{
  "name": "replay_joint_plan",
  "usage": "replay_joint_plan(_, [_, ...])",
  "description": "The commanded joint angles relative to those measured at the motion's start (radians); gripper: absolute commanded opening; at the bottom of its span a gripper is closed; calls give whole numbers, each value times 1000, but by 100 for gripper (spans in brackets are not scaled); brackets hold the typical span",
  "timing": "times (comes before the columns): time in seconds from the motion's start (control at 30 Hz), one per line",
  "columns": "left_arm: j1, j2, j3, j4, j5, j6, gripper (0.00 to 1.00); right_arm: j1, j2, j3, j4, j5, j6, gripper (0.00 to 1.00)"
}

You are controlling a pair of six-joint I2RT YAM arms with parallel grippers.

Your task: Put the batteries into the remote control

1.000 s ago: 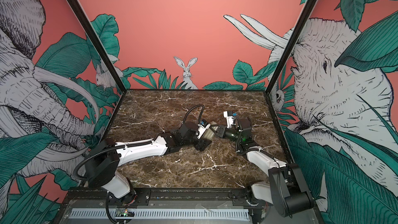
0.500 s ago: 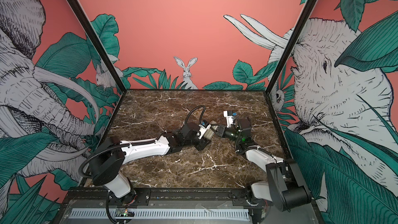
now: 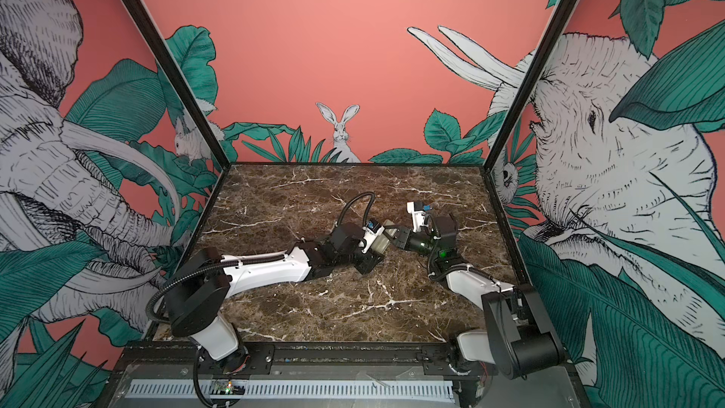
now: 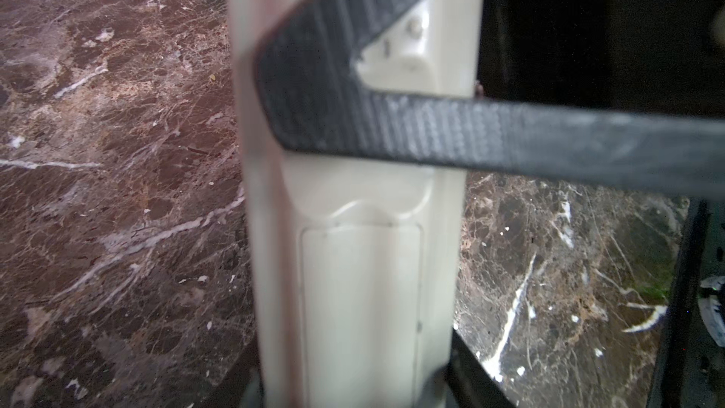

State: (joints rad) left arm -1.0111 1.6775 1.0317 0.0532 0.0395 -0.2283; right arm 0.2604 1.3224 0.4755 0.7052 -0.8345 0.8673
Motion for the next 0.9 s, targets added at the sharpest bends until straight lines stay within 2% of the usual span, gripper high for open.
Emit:
replay_joint_plan(0.0, [14, -19, 9, 25, 6, -35, 16, 5, -51, 0, 37, -25, 3, 54])
replay_joint_plan(0.17, [38, -54, -43, 77, 42, -67, 10, 6, -84, -2, -1, -17, -18, 74])
replay_joint_plan(0.3, [62, -77, -64, 79, 81, -88, 10, 4, -106, -4, -3, -44, -21, 84])
replay_joint_plan(0.47, [96, -126, -107, 113, 167, -101, 10, 4, -169, -17, -30, -86, -64, 89])
replay_joint_plan(0.7, [168, -209, -184, 225, 458, -134, 12, 4, -255, -12, -117, -145, -139, 89])
replay_joint_plan(0.87, [175, -269, -191, 201, 599, -94, 14, 5, -281, 3, -75, -187, -131, 88])
